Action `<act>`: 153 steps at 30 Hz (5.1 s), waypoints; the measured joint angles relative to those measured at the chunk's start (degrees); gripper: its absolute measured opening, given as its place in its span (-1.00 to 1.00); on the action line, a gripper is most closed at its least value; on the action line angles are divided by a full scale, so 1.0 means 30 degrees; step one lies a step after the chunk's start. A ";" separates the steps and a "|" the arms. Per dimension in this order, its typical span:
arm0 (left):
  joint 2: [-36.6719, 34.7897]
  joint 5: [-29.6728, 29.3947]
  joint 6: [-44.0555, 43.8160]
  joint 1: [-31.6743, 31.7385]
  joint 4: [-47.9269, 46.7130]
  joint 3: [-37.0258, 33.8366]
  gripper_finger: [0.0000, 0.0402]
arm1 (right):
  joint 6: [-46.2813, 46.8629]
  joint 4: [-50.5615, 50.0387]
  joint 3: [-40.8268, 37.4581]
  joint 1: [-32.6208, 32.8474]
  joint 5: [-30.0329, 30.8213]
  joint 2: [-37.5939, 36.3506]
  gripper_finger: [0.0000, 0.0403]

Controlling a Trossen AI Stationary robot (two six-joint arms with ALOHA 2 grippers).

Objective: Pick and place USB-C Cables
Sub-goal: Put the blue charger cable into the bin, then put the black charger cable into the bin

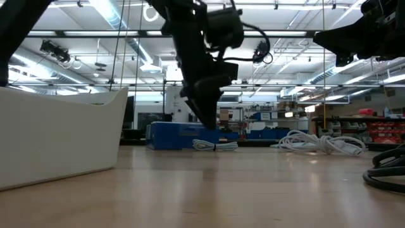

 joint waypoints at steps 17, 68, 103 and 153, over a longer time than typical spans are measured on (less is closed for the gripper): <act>0.0086 0.1049 0.5704 0.3023 0.5312 0.0002 -0.30 | 0.0001 0.0000 0.0000 0.0000 0.0000 -0.0006 -0.75; -0.1298 0.2937 -0.9316 -0.4586 -0.4963 0.5516 -0.82 | 0.0001 0.0548 0.0000 -0.0001 0.0000 0.0089 -0.75; -0.1107 -0.2230 -3.0059 -1.3555 -1.3623 0.3763 -0.82 | -0.0005 0.0714 0.0000 0.0002 0.0000 0.0089 -0.75; -0.0989 -0.1753 -2.3815 -1.0987 -0.6508 0.3810 -0.14 | -0.0004 0.0712 0.0000 -0.0006 0.0000 0.0089 -0.75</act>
